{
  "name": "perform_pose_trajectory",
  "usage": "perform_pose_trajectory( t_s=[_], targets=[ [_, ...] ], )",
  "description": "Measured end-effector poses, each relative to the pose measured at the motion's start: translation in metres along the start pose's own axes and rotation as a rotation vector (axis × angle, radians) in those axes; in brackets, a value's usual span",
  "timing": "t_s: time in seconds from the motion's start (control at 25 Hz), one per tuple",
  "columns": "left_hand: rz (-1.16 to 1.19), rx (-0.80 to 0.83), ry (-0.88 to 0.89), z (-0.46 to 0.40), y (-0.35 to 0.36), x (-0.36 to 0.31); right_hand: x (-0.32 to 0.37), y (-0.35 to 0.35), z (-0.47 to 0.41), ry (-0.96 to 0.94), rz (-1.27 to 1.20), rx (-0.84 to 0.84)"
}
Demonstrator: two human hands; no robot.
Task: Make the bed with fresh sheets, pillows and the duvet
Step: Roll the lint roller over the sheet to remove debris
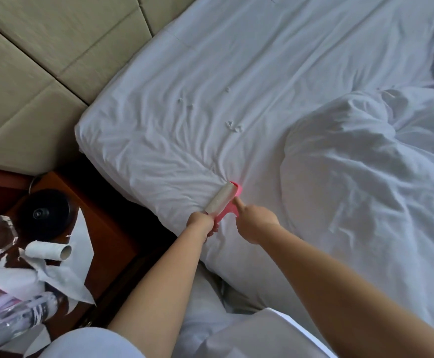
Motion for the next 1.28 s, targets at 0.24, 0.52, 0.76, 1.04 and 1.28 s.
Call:
perform_pose_trajectory(
  t_s=[0.24,0.52,0.76,1.04,1.28],
  targets=[
    [0.036,-0.058,-0.030,0.018,-0.001,-0.012,-0.014,-0.007,0.021,-0.063,-0.073,-0.165],
    [-0.098,0.079,0.058,0.033,0.034,-0.050,-0.057,-0.017,0.035,0.145,-0.190,-0.227],
    [-0.160,0.021,0.089,0.007,0.051,-0.062,-0.051,0.000,0.016,0.255,-0.306,-0.204],
    [-0.061,-0.135,0.118,-0.036,0.027,-0.108,-0.033,-0.032,-0.048,0.259,-0.359,-0.187],
    [-0.087,-0.281,0.195,-0.065,-0.007,-0.159,-0.009,-0.063,-0.102,0.267,-0.444,-0.245]
  ],
)
Point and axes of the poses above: each hand's wrist, its own z-axis away from the middle knuckle, its own y-axis out of the palm, x = y × z, the point moved 3 cm from there along -z, towards the middle knuckle, and after that the axes turned 10 degrees about -x, right-handed, at the moved point
